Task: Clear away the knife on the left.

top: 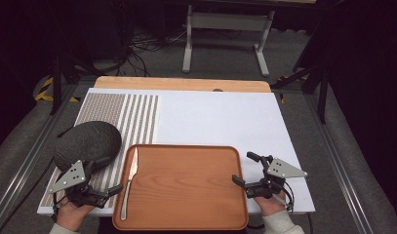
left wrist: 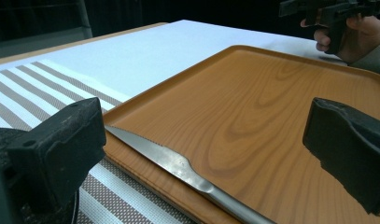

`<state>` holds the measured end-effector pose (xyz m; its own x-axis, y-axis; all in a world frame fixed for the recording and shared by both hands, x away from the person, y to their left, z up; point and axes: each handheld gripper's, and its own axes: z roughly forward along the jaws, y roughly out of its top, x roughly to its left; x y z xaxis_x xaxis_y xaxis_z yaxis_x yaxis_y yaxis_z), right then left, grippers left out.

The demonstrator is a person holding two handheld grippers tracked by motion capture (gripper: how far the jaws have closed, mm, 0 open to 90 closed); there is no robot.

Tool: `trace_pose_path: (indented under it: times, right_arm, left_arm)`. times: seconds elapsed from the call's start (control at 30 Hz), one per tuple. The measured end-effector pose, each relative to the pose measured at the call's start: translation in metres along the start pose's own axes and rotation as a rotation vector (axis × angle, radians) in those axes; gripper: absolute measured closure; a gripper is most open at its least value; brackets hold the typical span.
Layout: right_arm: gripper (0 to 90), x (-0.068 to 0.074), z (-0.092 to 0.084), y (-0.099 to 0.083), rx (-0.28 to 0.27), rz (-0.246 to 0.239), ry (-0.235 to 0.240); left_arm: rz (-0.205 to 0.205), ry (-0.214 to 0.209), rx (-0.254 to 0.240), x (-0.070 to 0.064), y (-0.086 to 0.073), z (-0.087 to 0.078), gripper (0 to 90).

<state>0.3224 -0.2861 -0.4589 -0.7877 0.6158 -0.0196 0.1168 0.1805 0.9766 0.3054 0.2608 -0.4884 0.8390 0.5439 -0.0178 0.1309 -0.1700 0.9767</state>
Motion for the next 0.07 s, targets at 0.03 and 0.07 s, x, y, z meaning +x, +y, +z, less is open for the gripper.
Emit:
trace_pose_path:
  times: [0.03, 0.07]
  right_arm:
    - [2.4, 0.0002, -0.0001, 0.0002, 0.002, -0.001, -0.001]
    - [2.4, 0.0002, -0.0001, 0.0002, 0.002, -0.001, -0.001]
  left_arm:
    - [0.010, 0.006, 0.008, -0.0006, 0.0009, -0.0003, 0.2]
    - [0.010, 0.006, 0.008, -0.0006, 0.0009, -0.0003, 0.2]
